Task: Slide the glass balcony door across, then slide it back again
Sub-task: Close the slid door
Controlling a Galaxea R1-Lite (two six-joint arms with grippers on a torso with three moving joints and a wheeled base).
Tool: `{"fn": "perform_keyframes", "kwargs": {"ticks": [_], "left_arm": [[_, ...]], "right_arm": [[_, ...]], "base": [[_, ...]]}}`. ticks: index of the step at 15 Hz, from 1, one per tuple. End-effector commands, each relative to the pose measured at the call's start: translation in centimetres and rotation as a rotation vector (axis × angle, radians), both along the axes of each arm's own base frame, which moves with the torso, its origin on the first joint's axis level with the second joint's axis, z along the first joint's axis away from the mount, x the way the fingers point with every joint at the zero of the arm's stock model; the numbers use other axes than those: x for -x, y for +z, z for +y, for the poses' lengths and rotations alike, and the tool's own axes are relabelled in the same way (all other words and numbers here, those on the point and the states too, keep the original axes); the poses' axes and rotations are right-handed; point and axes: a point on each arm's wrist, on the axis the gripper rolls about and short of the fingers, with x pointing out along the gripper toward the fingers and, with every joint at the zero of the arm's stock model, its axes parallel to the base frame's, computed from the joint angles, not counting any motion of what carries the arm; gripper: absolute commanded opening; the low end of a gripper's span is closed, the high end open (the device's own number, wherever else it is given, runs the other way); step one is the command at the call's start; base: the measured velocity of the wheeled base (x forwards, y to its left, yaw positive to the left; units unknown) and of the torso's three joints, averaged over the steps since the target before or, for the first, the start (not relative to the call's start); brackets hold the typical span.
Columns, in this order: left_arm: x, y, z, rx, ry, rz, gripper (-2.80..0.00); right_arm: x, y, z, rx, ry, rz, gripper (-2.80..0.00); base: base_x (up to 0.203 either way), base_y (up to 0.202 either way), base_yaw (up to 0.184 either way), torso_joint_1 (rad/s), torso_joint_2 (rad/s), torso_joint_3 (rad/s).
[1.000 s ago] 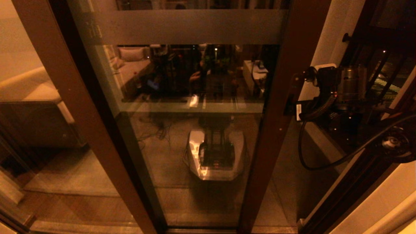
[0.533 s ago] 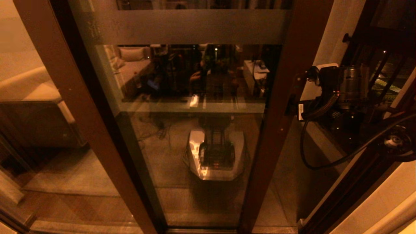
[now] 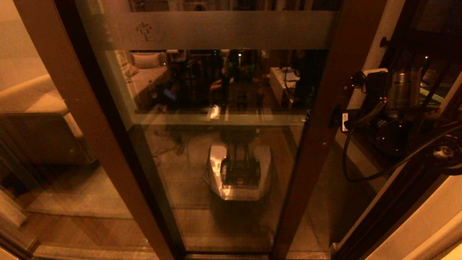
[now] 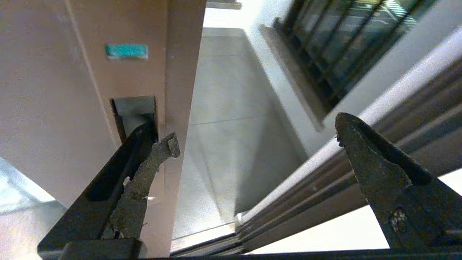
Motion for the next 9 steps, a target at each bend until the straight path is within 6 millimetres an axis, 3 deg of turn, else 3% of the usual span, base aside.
{"fn": "perform_keyframes", "kwargs": {"ticks": [1,9], "left_arm": [[0.0,0.0,0.0,0.001,-0.001,0.001,-2.80],[0.0,0.0,0.0,0.001,0.001,0.000,-2.80]], "right_arm": [[0.0,0.1,0.0,-0.004,0.007,-0.008,0.00],[-0.1,0.4,-1.2,0.006,-0.022,-0.010,0.00]], "base": [[0.000,0.000,0.000,0.000,0.00,0.000],[0.000,0.000,0.000,0.000,0.00,0.000]]}}
